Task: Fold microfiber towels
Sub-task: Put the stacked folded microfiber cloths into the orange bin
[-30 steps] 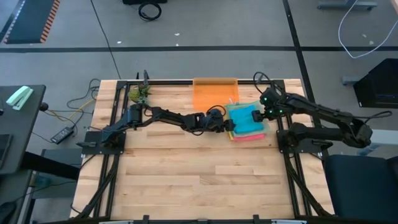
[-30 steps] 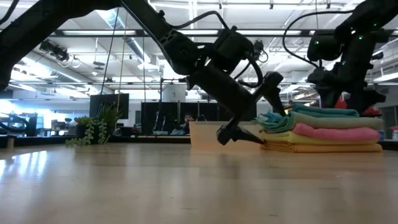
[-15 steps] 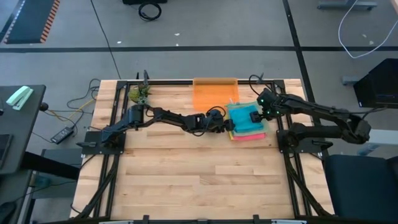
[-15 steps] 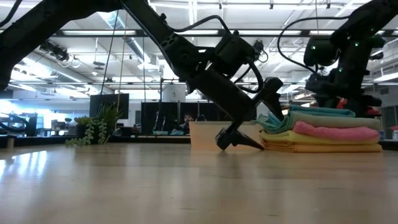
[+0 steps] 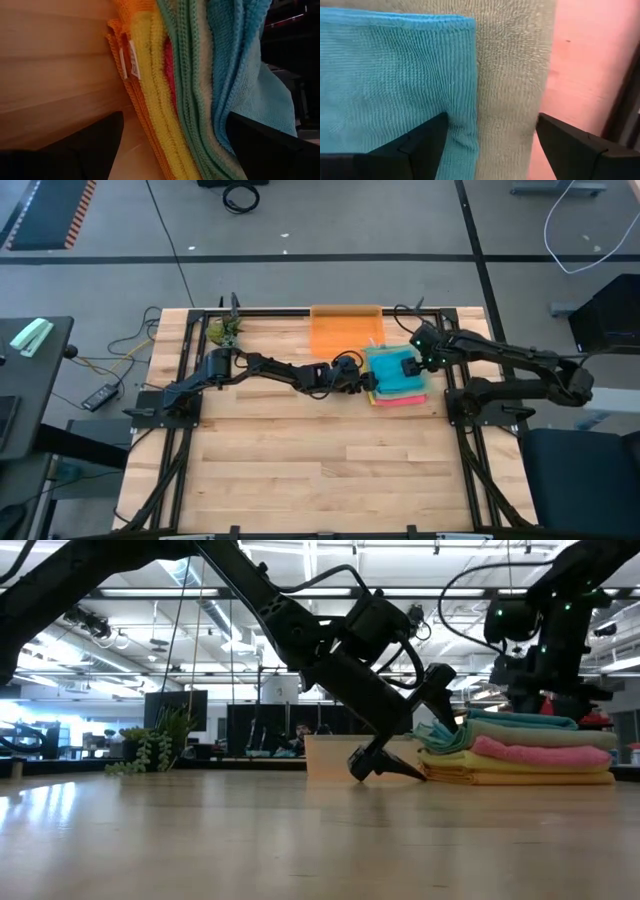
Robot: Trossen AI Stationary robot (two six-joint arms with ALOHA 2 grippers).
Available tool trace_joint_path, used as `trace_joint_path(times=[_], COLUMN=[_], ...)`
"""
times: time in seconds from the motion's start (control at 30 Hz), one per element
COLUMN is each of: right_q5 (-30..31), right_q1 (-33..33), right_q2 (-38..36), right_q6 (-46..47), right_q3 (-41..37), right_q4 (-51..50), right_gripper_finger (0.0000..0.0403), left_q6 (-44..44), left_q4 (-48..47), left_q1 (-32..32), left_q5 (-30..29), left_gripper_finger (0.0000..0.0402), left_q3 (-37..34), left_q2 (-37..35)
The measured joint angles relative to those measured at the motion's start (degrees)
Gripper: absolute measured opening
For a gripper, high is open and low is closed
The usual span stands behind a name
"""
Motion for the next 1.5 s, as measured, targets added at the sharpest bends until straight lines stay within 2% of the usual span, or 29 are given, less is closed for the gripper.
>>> trace_joint_path(times=[0.33, 0.47, 0.63, 0.77, 0.87, 1.0, 1.13, 1.33, 1.37, 1.5], right_q5=[-0.73, -3.25, -3.62, -4.59, -4.75, -5.23, -4.46, -4.41, -4.61, -2.92], right_q1=[-0.04, 0.14, 2.34, 5.10, 7.60, 10.53, 12.53, 14.64, 15.12, 17.51], right_q2=[8.29, 8.04, 6.70, 8.65, 10.80, 12.67, 11.96, 5.84, 4.35, -1.79], right_q6=[0.71, 2.62, 3.44, 6.77, 8.99, 11.59, 11.80, 13.44, 14.29, 16.31], right_q3=[-6.08, -8.80, -9.44, -9.43, -9.29, -9.28, -9.50, -9.83, -9.82, -7.97], right_q4=[11.14, 16.80, 20.38, 24.04, 27.29, 31.01, 32.22, 29.58, 29.25, 26.96], right_gripper_finger=[0.0308, 0.0308, 0.0307, 0.0283, 0.0240, 0.0158, 0.0081, 0.0076, 0.0076, 0.0076], left_q6=[-1.02, -3.99, -5.46, -4.34, -3.24, -3.09, -1.73, 4.71, 6.95, 14.26], left_q4=[-0.09, 0.65, 1.42, 1.33, 0.98, 0.73, 0.59, -0.99, -1.40, -3.14], left_q1=[0.08, 0.33, -0.09, 0.02, 0.00, -0.24, -0.24, -0.16, 0.09, 1.80], left_q5=[-0.12, 0.29, 0.32, 0.23, 0.35, 0.37, 3.56, 7.78, 7.90, 8.70], left_gripper_finger=[0.0352, 0.0352, 0.0352, 0.0350, 0.0335, 0.0299, 0.0235, 0.0076, 0.0064, 0.0064], left_q3=[-0.09, 0.02, 0.09, 0.07, 0.07, 0.07, 0.07, -0.38, -0.62, -0.76], left_q2=[0.52, 1.89, 2.43, 2.43, 2.43, 2.43, 2.42, -0.66, -1.53, -7.34])
